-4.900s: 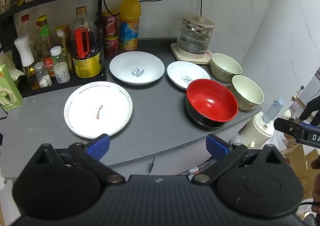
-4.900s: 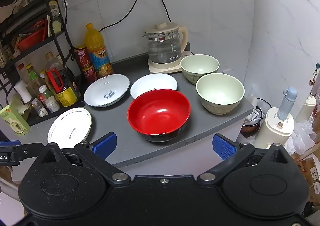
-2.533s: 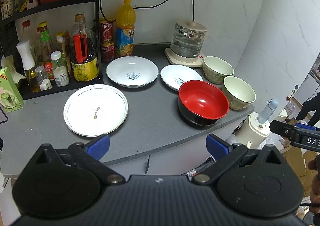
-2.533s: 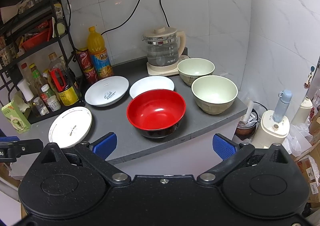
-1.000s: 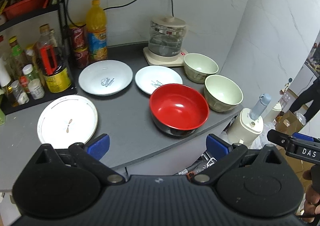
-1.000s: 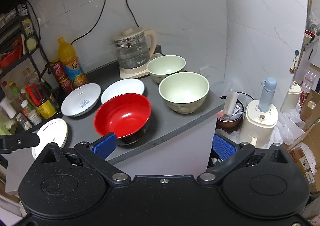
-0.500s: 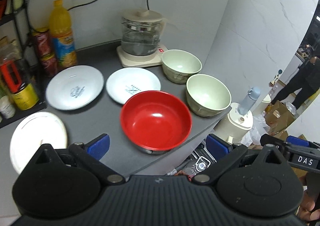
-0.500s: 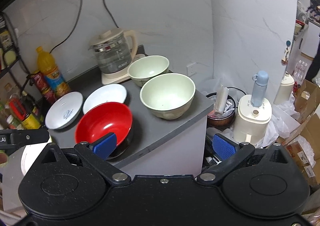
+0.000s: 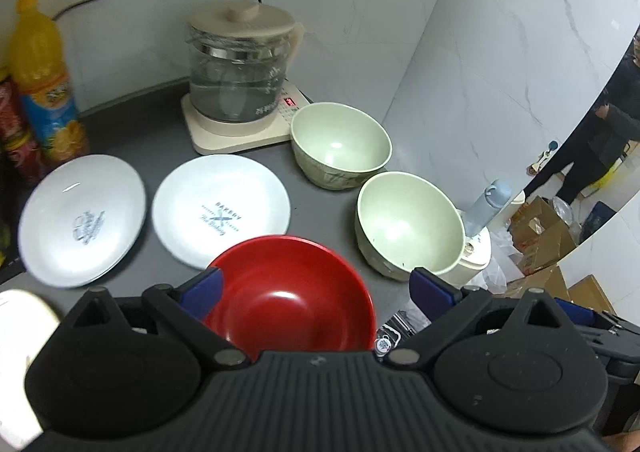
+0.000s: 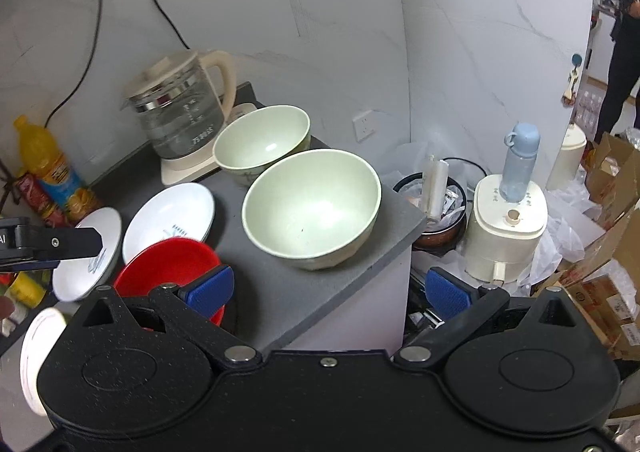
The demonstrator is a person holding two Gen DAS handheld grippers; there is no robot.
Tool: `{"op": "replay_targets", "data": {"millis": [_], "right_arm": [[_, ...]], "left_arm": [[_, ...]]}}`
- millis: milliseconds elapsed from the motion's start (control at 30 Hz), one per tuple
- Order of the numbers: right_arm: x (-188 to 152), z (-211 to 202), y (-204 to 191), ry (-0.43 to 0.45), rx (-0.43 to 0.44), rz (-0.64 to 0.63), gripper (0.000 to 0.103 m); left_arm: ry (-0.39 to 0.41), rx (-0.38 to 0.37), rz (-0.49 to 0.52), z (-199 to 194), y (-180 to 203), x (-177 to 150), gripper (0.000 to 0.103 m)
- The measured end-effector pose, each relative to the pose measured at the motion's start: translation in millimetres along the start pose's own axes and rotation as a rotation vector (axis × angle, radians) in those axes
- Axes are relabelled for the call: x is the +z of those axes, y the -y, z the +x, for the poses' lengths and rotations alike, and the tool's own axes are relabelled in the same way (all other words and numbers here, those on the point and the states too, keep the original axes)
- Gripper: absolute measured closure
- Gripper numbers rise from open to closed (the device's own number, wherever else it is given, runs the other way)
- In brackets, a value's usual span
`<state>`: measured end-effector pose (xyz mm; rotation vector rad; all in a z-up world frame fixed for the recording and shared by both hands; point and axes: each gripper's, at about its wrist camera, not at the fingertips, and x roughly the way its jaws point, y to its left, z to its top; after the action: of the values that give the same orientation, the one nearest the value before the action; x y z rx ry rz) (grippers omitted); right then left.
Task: Organize plates and bowls
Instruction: 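Move both grippers toward the larger pale green bowl, then close both grippers on the rim of the larger pale green bowl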
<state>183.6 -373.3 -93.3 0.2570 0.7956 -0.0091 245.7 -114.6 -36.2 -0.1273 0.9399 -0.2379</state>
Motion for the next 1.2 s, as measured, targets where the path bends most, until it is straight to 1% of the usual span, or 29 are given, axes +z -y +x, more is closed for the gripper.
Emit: {"op": "replay_targets", "data": {"millis": [67,100,167,333,400,533,700,833,900,967,1067,1200], "right_arm": [[5,13,1,-0.014,-0.019,0.010,0.009],[7,20,1,-0.022,-0.020,0.012,0.010],[12,33,1,-0.038,-0.019,0.016,0.018],[21,59,-3,-0.069,-0.038,0.014,0.021],[25,69,-2,-0.084,-0.034,0.030,0.025],[31,88,2,-0.118,-0.037,0.073,0.031],[34,106,11,-0.157,-0.059,0.127,0.040],[34,117,21,-0.180,-0.063,0.176,0.046],[34,123,25,-0.196,-0.066,0.200,0.051],[35,129,28,-0.211,-0.065,0.220,0.058],[36,137,32,-0.222,-0.066,0.232,0.059],[37,148,34,-0.247,-0.072,0.244,0.065]], "left_arm": [[-0.016,-0.016,0.009,14,-1,8,0.005],[-0.025,-0.025,0.017,21,-1,11,0.008],[-0.047,-0.034,0.026,34,-1,18,0.013],[-0.106,-0.056,0.033,68,-3,32,0.024],[-0.130,-0.065,0.045,80,-3,37,0.030],[-0.170,-0.086,0.072,102,1,49,0.036],[-0.209,-0.118,0.092,128,8,60,0.047],[-0.234,-0.137,0.108,148,15,66,0.053],[-0.257,-0.141,0.099,161,19,68,0.059],[-0.272,-0.144,0.098,171,22,68,0.062],[-0.295,-0.142,0.090,185,25,68,0.069],[-0.324,-0.141,0.073,201,27,68,0.078]]}}
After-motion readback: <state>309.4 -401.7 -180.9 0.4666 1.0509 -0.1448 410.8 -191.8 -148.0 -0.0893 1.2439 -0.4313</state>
